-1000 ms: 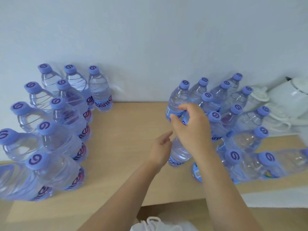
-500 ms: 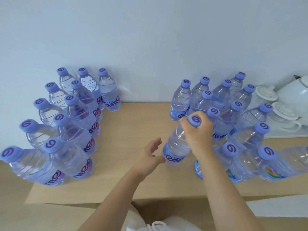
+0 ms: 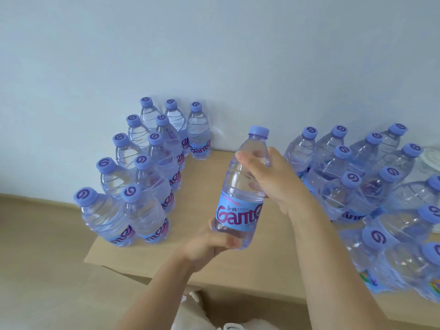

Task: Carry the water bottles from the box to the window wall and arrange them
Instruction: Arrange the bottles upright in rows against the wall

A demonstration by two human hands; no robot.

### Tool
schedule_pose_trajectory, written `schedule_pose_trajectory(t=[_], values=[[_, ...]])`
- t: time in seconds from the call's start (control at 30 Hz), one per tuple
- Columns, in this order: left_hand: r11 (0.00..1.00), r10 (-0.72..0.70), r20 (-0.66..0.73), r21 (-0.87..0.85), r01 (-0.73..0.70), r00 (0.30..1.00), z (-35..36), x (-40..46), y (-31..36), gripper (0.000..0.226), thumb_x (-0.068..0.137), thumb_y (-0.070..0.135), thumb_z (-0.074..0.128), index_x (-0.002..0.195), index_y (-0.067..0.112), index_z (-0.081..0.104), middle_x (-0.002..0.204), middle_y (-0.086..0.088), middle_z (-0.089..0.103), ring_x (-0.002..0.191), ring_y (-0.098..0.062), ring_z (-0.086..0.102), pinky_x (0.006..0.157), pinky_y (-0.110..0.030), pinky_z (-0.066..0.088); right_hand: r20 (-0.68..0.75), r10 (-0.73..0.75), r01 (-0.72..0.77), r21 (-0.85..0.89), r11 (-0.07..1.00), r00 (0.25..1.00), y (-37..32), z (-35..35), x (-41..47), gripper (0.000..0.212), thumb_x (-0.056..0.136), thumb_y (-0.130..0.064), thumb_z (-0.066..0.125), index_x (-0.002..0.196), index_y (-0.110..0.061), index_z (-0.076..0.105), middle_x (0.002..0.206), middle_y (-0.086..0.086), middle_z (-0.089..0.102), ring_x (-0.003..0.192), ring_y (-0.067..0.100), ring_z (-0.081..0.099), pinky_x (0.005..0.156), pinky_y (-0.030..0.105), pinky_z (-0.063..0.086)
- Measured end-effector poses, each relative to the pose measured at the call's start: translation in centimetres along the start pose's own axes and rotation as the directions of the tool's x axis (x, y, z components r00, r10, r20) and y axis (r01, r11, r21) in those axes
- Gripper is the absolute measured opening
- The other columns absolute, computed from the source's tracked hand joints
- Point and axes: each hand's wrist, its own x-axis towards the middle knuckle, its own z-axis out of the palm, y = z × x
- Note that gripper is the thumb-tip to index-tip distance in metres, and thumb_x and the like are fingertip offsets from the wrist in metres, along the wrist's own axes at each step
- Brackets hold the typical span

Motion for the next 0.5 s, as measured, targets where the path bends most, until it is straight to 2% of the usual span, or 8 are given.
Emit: schedule_pose_trajectory(t=[0.13, 0.23, 0.3, 0.37, 0.43, 0.5], values=[[1.0, -0.01, -0.006, 0.014, 0.01, 1.0, -1.7, -0.4, 0.9, 0.058, 0.048, 0.018, 0.069, 0.104, 0.01, 0.058, 0.082, 0.003, 0.065, 0.075, -0.008, 0.061, 0.067, -0.02, 0.049, 0.035, 0.004, -0.003, -0.04, 0.999, 0.999, -1.0, 1.5, 1.0, 0.071, 0.066, -0.061, 0.066, 0.121, -0.019, 0.053, 0.111, 0.005, 0.06, 0.102, 0.016, 0.061, 0.094, 0.044, 0.049], [1.0, -0.012, -0.03, 0.008, 0.012, 0.999, -2.9, -0.3, 1.4, 0.057, 0.048, 0.018, 0.069, 0.103, 0.01, 0.059, 0.082, 0.003, 0.065, 0.075, -0.008, 0.06, 0.068, -0.02, 0.049, 0.141, 0.006, 0.012, -0.129, 0.992, 0.99, -1.8, 1.7, 1.8, 0.066, 0.067, -0.06, 0.068, 0.119, -0.022, 0.054, 0.115, 0.001, 0.063, 0.104, 0.016, 0.061, 0.087, 0.042, 0.054], [1.0, -0.016, -0.05, 0.012, 0.017, 0.999, -3.8, -0.1, 1.5, 0.057, 0.049, 0.018, 0.07, 0.104, 0.011, 0.061, 0.086, 0.001, 0.065, 0.079, -0.01, 0.06, 0.072, -0.022, 0.05, 0.2, 0.028, 0.012, -0.197, 0.98, 0.979, -2.2, 1.8, 2.4, 0.059, 0.066, -0.055, 0.074, 0.114, -0.026, 0.057, 0.11, -0.004, 0.066, 0.1, 0.017, 0.064, 0.08, 0.041, 0.056], [0.999, -0.025, -0.092, 0.035, 0.028, 0.995, -4.6, 0.2, 1.5, 0.059, 0.051, 0.016, 0.071, 0.108, 0.011, 0.062, 0.093, -0.002, 0.065, 0.086, -0.013, 0.06, 0.08, -0.026, 0.051, 0.203, 0.049, -0.018, -0.152, 0.988, 0.978, -2.1, 2.0, 3.3, 0.05, 0.067, -0.042, 0.079, 0.11, -0.025, 0.06, 0.108, -0.004, 0.067, 0.099, 0.019, 0.065, 0.08, 0.045, 0.057], [0.997, -0.021, -0.23, 0.064, 0.036, 0.973, -5.2, 1.1, 1.2, 0.062, 0.051, 0.013, 0.072, 0.112, 0.013, 0.06, 0.098, -0.002, 0.067, 0.087, -0.011, 0.062, 0.081, -0.025, 0.05, 0.159, 0.042, -0.028, -0.093, 0.995, 0.986, -1.7, 2.7, 4.5, 0.044, 0.065, -0.03, 0.082, 0.104, -0.024, 0.063, 0.101, -0.004, 0.069, 0.095, 0.018, 0.067, 0.076, 0.043, 0.058], [0.998, -0.027, -0.472, 0.033, 0.048, 0.881, -5.4, 2.1, 0.7, 0.063, 0.053, 0.013, 0.072, 0.114, 0.019, 0.057, 0.097, 0.005, 0.068, 0.082, -0.005, 0.062, 0.071, -0.017, 0.049, 0.093, 0.019, -0.012, -0.077, 0.997, 0.995, -1.3, 3.8, 6.2, 0.039, 0.062, -0.022, 0.085, 0.095, -0.027, 0.063, 0.089, -0.008, 0.07, 0.085, 0.015, 0.069, 0.072, 0.039, 0.058]])
